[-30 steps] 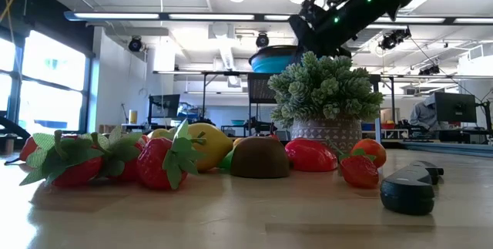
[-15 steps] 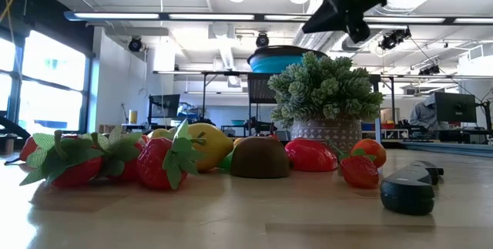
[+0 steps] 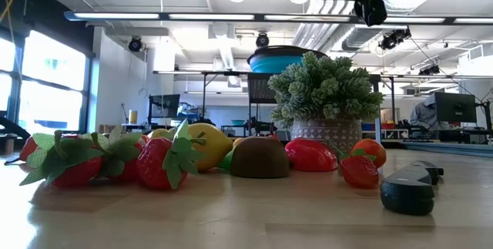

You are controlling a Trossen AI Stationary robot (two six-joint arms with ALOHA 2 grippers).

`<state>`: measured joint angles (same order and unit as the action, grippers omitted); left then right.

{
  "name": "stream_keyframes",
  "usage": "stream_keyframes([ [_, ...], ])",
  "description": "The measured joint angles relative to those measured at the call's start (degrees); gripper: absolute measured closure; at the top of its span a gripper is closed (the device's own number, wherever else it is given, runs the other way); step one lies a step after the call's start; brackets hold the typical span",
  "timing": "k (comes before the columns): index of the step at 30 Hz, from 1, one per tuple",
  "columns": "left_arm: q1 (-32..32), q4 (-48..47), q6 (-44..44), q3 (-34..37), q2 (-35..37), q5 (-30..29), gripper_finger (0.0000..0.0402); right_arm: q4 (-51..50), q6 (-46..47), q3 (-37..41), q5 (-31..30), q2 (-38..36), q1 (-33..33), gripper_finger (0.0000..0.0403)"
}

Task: Pick & Place Fruit
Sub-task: Put the orange pear into the blue strainer bowl

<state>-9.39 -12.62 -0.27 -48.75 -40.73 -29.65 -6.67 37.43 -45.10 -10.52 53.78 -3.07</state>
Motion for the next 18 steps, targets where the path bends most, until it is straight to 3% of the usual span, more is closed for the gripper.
stream_keyframes([
  [6, 0.0, -0.05, 0.0, 0.0, -0.02, 0.0, 0.0402, 5.32, 3.87, 0.02, -0.48, 0.0, 3.84, 0.0401],
  [10, 0.0, -1.32, -0.02, 0.0, -0.01, 0.0, 0.0402, 10.72, 6.09, 0.02, -4.72, 0.02, 6.58, 0.0401],
  [18, 0.0, -2.86, -0.02, 0.0, -0.02, 0.02, 0.0402, 18.38, -0.95, 0.02, -8.06, 0.02, 10.59, 0.0401],
])
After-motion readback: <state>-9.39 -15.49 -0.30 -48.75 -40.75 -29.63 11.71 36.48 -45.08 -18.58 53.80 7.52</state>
